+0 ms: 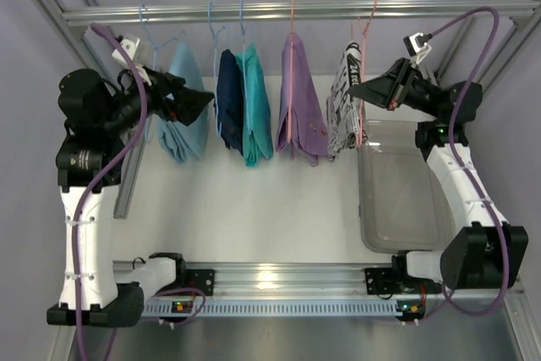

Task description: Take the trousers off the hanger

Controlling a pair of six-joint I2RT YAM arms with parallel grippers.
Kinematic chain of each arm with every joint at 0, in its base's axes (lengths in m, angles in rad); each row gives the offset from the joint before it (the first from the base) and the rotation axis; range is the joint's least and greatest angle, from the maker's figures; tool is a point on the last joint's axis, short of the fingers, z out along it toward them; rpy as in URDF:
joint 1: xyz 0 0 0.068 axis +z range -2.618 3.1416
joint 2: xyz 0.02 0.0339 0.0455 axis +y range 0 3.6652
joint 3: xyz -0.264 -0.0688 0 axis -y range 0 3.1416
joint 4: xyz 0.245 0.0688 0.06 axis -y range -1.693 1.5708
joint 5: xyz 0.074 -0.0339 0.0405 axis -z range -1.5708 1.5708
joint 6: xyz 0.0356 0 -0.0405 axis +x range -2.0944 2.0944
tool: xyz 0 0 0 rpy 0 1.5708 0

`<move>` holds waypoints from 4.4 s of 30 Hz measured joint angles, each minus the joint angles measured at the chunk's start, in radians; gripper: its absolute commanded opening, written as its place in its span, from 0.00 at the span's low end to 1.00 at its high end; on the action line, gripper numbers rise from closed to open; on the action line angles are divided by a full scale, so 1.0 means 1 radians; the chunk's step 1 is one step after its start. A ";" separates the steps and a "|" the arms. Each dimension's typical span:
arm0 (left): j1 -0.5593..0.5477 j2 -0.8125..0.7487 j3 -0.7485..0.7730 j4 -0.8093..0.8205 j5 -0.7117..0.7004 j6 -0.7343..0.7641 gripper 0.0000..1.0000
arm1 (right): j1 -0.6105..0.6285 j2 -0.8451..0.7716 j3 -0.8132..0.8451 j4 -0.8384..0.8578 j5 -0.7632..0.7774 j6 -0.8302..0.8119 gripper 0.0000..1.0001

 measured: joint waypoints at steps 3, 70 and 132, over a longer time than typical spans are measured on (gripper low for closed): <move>-0.003 0.057 0.027 0.074 0.077 -0.087 0.97 | 0.000 -0.068 -0.036 -0.006 -0.008 -0.001 0.00; -0.771 0.766 0.298 0.848 0.040 -0.821 0.38 | 0.048 -0.406 -0.192 -0.410 0.184 -0.180 0.00; -0.769 0.776 0.422 0.700 -0.048 -0.944 0.00 | 0.045 -0.830 -0.595 -1.037 0.655 -1.637 0.93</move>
